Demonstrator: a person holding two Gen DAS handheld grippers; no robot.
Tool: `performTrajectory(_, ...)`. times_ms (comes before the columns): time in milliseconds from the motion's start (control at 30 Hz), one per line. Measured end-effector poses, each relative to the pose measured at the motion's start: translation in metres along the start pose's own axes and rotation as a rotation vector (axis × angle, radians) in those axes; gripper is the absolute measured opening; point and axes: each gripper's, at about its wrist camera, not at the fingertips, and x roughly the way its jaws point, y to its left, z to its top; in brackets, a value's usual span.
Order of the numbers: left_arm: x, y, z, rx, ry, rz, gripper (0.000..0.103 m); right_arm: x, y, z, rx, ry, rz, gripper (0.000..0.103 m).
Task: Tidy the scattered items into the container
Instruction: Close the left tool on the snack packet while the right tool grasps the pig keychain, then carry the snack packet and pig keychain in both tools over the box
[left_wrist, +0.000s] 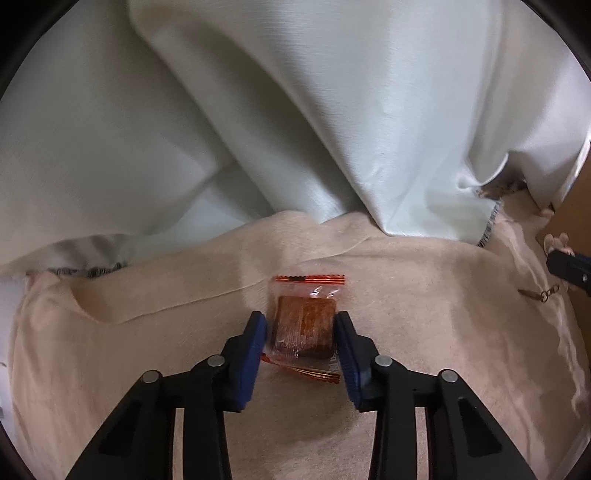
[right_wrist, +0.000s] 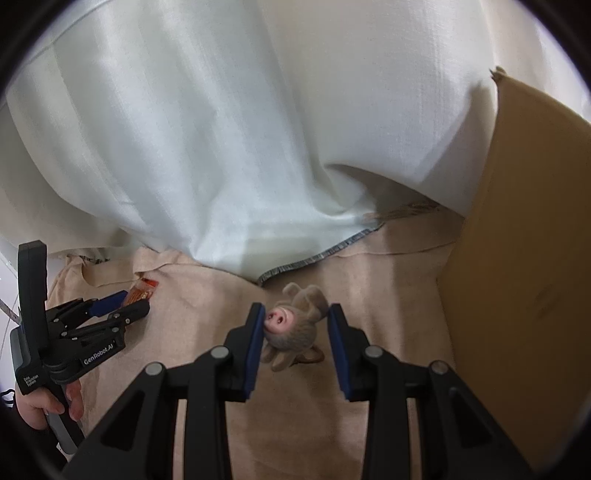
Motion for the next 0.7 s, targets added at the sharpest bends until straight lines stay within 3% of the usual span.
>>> performTrajectory(200, 0.000, 0.013, 0.004, -0.012, 0.000, -0.011, 0.033, 0.000, 0.002, 0.000, -0.008, -0.003, 0.010, 0.038)
performTrajectory(433, -0.050, -0.022, -0.020, -0.026, -0.012, 0.012, 0.033, -0.017, 0.011, 0.001, -0.030, 0.001, 0.047, 0.038)
performTrajectory(533, -0.078, -0.051, -0.031, -0.031, 0.004, 0.023, 0.033, -0.032, 0.021, 0.000, -0.063, 0.016, 0.068, 0.038)
performTrajectory(700, -0.108, -0.066, -0.046, -0.078, 0.056, 0.034, 0.033, -0.054, 0.037, -0.006, -0.118, 0.070, 0.101, 0.038)
